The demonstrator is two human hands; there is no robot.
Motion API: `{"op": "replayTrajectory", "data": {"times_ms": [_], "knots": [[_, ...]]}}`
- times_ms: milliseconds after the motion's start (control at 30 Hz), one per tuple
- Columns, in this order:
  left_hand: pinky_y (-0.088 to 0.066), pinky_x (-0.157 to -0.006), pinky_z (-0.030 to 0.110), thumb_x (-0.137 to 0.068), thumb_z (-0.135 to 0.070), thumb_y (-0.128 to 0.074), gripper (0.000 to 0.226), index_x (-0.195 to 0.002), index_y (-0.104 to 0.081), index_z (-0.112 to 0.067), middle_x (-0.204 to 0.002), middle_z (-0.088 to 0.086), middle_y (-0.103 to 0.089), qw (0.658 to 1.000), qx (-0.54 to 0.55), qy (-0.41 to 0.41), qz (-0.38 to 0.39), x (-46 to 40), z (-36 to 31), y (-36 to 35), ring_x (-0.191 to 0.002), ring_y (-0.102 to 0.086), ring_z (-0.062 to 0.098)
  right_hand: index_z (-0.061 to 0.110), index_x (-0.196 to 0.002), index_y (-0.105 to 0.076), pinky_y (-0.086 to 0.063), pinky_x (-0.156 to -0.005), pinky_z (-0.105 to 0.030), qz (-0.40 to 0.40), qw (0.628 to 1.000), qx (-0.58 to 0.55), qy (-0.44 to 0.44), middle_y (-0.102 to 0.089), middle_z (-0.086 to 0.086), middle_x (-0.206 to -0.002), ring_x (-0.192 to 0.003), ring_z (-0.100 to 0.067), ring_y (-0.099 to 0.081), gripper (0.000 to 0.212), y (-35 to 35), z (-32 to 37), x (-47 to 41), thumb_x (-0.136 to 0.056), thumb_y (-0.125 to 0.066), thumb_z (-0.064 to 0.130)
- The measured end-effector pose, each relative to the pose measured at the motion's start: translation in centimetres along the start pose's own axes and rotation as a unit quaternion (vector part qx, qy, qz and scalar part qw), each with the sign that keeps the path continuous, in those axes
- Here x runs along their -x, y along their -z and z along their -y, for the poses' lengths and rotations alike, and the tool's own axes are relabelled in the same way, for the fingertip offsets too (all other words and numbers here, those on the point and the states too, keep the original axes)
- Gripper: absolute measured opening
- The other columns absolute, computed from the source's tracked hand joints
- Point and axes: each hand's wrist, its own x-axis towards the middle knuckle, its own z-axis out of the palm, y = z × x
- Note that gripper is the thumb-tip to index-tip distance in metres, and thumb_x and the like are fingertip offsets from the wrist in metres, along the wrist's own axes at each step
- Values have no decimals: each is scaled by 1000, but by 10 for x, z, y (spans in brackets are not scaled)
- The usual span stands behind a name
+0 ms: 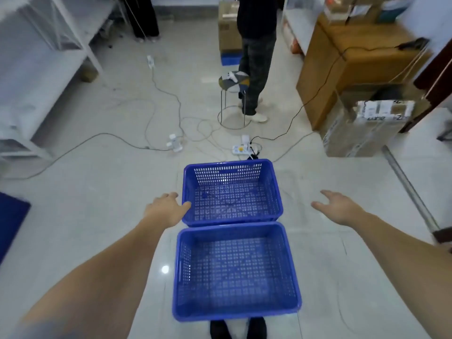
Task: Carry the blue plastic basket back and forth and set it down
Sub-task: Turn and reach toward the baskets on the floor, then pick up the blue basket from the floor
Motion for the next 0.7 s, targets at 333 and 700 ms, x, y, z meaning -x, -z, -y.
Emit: {"op": "replayTrajectory", "data": {"times_ms": [333, 700], "knots": [[-39, -109, 46, -91, -66, -41, 74, -149, -41, -20, -146, 9, -52, 968, 133, 179, 112, -89, 90, -220, -131, -50, 33, 21, -156, -30, -36, -110, -43, 124, 990, -15, -61, -40, -15, -156, -138, -35, -42, 74, -216, -42, -103, -94, -49, 57], [-41, -100, 45, -101, -55, -34, 71, -145, -43, 1, -136, 24, -56, 935, 193, 268, 127, -189, 160, -448, -122, -54, 42, 9, -159, -16, -37, -108, -43, 124, 974, -88, -166, -43, -22, -153, -135, -41, -45, 77, -416, -117, -205, -99, -52, 42]]}}
